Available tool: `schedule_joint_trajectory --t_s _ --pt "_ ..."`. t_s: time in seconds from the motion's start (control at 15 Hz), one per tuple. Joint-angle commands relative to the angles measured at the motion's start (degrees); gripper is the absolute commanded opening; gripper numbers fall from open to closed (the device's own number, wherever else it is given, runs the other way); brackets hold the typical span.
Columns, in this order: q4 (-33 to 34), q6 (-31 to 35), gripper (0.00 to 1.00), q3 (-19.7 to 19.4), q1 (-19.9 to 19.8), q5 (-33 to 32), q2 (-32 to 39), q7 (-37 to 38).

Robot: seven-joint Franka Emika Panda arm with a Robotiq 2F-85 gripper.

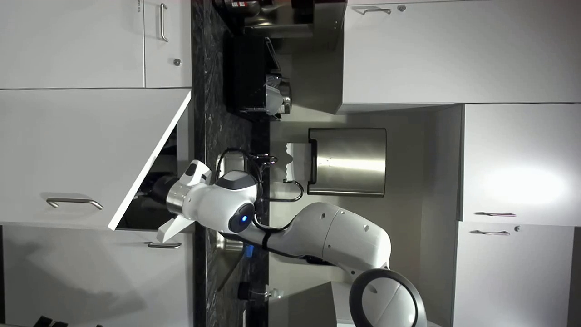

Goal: Open the left bottom cabinet door

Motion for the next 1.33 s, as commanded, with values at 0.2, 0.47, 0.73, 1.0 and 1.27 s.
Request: schedule_joint_trajectory --t_s 0.2,0.47,0.73,1.0,1.27 --pt "6.49 9.72 0.00 -5.82 6.79 -1.22 1.92 -1.84" --pt "8.84 11.46 0.00 -7.70 9.56 -1.97 2.28 -2.70" --pt "7.91 9.76 0.00 -5.85 9.70 -4.32 1.75 -3.06" --pt "8.18 9.81 0.00 -4.85 10.40 -6.50 1.75 -2.82" --pt "8.42 9.85 0.00 -4.91 12.30 -8.15 1.51 -2.59"
